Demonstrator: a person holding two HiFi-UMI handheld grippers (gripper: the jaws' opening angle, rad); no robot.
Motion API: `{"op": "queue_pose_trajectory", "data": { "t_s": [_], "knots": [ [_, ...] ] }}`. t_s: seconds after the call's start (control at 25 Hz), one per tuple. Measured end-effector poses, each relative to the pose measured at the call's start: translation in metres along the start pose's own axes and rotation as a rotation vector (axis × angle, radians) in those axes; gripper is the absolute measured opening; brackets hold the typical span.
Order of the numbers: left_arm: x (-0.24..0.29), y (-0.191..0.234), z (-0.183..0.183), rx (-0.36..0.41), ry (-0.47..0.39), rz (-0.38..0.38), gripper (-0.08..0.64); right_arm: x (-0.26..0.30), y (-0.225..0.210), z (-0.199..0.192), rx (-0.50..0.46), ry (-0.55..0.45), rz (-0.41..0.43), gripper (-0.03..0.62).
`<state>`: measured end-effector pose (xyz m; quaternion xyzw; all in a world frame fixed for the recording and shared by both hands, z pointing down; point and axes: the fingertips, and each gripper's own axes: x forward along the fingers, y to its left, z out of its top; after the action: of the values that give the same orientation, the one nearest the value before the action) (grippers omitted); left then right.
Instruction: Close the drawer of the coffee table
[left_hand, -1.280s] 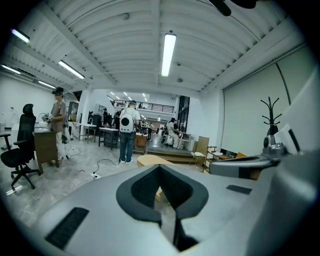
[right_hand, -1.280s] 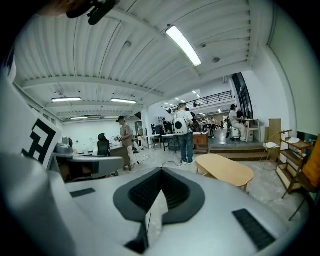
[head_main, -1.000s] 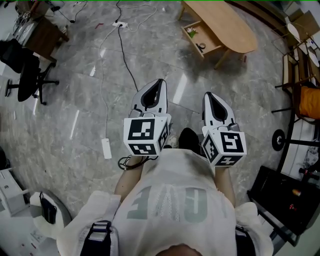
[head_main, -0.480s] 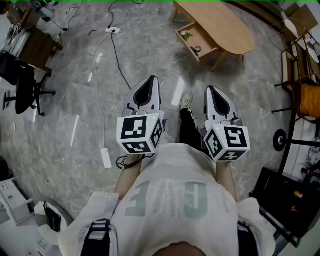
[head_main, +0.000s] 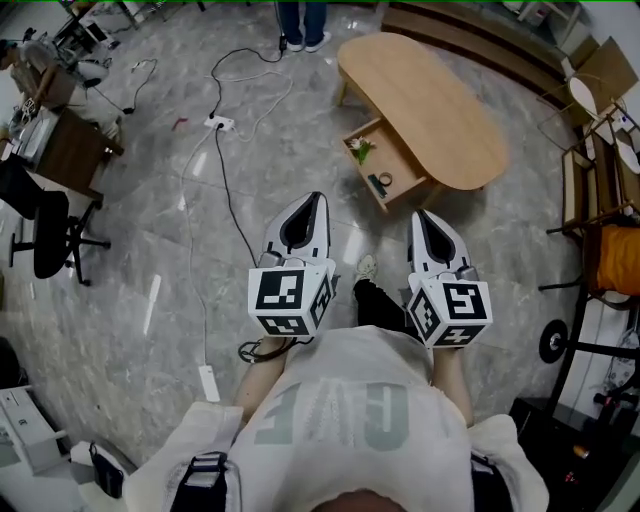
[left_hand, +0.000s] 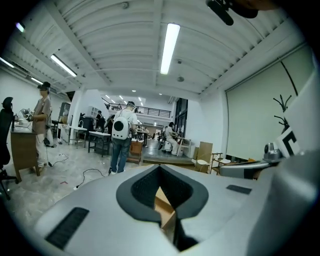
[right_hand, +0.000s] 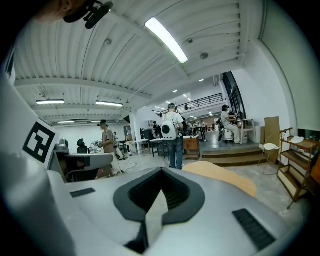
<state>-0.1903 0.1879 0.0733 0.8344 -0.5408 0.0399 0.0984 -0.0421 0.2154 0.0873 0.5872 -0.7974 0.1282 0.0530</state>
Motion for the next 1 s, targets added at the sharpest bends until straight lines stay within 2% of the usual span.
{"op": "queue_pose_trajectory", "data": {
  "t_s": [0.24,0.4,0.76,1.0],
  "knots": [
    [0.126,0.022,0.039,-0.044,-0.015,0.018,0.008,0.104,-0.053,0.046,-0.099,0.052,0.07,0.006],
    [0.186,0.032,0.056,-0.044,-0.01,0.015,0.008,0.159,-0.076,0.067,-0.105,0.063,0.087,0.006],
    [0.254,0.036,0.069,-0.013,0.016,-0.017,0.008,0.223,-0.103,0.1,-0.072,0.03,0.082,0.006],
    [0.28,0.039,0.088,0.047,-0.002,-0.074,0.008,0.238,-0.109,0.116,-0.071,-0.023,0.023,0.006]
  ]
}}
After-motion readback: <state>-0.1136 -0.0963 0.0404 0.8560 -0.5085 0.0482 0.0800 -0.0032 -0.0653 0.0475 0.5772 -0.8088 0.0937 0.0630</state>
